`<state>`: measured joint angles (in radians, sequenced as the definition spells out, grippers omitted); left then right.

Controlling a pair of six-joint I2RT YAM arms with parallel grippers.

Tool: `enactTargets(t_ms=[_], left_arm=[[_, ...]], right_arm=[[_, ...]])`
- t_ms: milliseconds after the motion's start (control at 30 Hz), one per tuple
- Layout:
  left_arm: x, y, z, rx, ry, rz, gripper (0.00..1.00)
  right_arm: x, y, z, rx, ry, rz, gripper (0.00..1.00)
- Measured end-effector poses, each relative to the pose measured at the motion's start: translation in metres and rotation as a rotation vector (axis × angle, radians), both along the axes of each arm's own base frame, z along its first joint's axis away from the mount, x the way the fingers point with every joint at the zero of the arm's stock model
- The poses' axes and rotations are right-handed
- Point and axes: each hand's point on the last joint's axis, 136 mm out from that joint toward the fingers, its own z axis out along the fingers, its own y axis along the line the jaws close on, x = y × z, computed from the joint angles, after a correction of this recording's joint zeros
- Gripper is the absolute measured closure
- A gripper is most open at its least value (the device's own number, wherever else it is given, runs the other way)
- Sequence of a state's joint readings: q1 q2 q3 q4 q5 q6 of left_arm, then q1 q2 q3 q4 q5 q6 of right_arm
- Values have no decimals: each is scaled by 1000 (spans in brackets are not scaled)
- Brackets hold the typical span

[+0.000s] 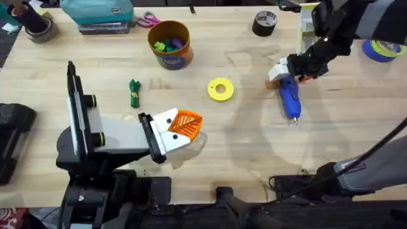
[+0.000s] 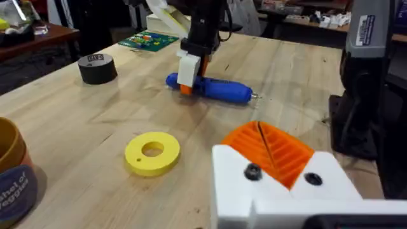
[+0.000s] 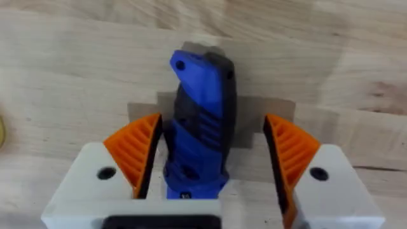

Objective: Pick up the gripper from the table and insert it into the empty holder that is missing its gripper. Then pick up a screw, insert it into the mounting hole, and use the screwdriver to tighten it. Finally, clean up the table by picking up the vegetable and placing it into the bucket.

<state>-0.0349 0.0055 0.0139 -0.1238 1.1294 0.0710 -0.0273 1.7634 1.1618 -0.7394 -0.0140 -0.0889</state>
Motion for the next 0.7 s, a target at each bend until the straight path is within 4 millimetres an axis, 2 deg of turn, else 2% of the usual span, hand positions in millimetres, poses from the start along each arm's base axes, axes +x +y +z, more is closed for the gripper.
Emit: enactTargets(t_ms=[200, 533, 667, 700], left_arm=[[0, 0, 0, 0, 0, 0, 985], [0, 0, 0, 0, 0, 0, 985], [0, 0, 0, 0, 0, 0, 985], [0, 0, 0, 0, 0, 0, 985]], right_arm=[[-2, -2, -4, -18, 15, -19, 63], [-3, 13, -5, -43, 21, 23, 112], [-2, 12, -6, -49, 21, 15, 181], [-2, 11, -6, -53, 20, 13, 256]])
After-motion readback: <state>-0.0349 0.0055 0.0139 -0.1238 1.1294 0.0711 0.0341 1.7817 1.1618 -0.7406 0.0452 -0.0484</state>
